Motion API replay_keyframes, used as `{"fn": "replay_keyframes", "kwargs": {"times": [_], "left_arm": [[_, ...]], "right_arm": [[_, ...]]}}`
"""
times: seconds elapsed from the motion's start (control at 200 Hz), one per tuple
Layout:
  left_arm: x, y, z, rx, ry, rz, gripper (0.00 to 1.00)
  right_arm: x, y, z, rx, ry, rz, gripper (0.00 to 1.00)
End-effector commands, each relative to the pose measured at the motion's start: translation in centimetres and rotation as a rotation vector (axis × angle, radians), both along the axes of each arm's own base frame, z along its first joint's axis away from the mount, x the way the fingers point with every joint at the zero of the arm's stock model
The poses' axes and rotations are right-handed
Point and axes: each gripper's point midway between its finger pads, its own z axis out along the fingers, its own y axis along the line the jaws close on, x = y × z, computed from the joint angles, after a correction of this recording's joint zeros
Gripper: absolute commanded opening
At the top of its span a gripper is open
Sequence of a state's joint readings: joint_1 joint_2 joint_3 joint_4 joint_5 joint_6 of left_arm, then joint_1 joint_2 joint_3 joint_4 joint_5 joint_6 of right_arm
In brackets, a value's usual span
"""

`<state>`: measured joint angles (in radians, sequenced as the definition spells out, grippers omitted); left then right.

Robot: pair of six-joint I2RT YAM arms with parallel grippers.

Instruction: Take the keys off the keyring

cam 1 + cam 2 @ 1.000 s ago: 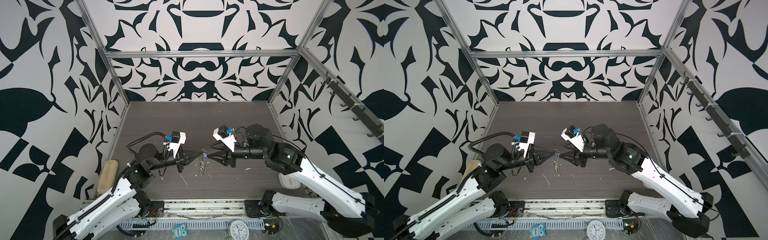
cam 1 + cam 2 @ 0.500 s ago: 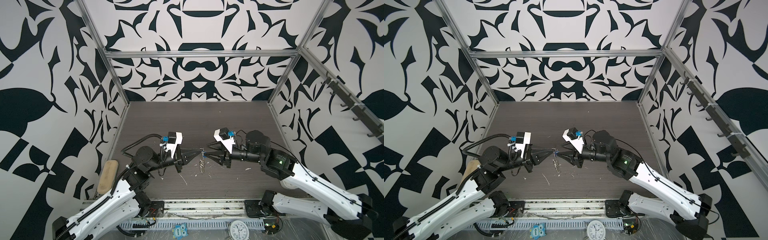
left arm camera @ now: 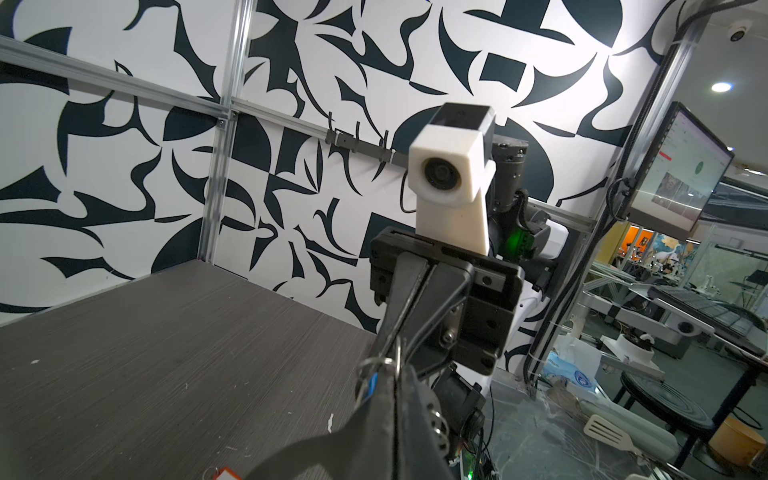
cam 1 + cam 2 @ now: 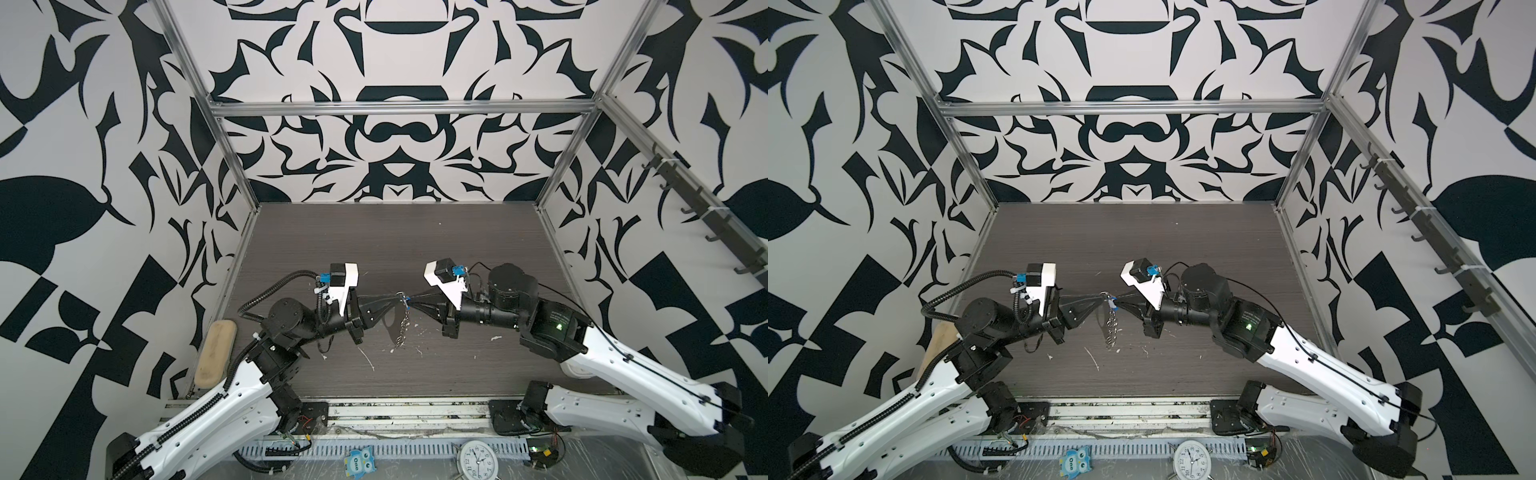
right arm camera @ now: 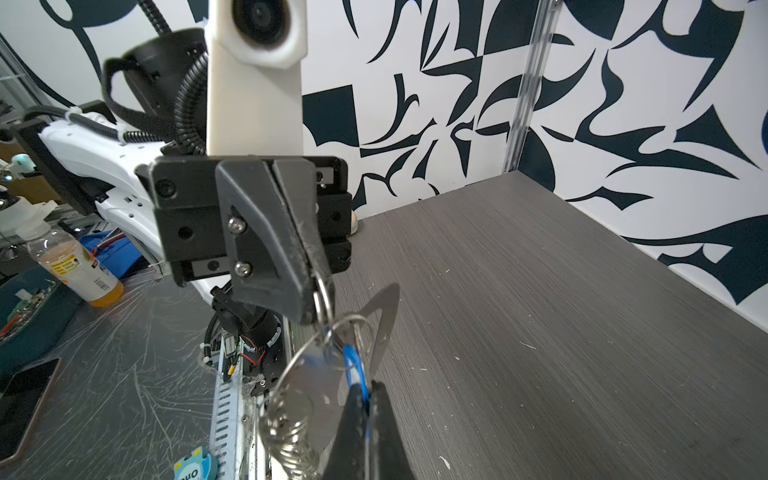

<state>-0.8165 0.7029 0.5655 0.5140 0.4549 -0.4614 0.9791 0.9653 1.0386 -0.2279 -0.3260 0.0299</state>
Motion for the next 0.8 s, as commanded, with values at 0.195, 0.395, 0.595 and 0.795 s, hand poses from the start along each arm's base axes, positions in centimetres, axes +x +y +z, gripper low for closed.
{"fn": "replay_keyframes", "kwargs": {"times": [0.195,0.395,0.595,0.795], "left_arm": [[-0.1,1.0,1.9,-0.096,-0.038,0.031,0.0],[-0.3,0.9,1.6,-0.094,-0.055,0.02,0.0],[-0.8,0.7,1.3,-0.078,-0.061,-0.008,0.0],[-1.3,0.8,1.1,-0.045,-0.069,-0.021,0.0]], "right_arm": [[-0.6,1.1,0.2,-0.027,-0.053,0.003,0.0],[-1.6,2.8,-1.8,-0.077,-0.016,0.062,0.0],[-1.6,3.1,-2.3,-0.094,0.003,0.064,0.0],[-1.8,1.2,0.0,-0.044,-0.027,0.021,0.22]]}}
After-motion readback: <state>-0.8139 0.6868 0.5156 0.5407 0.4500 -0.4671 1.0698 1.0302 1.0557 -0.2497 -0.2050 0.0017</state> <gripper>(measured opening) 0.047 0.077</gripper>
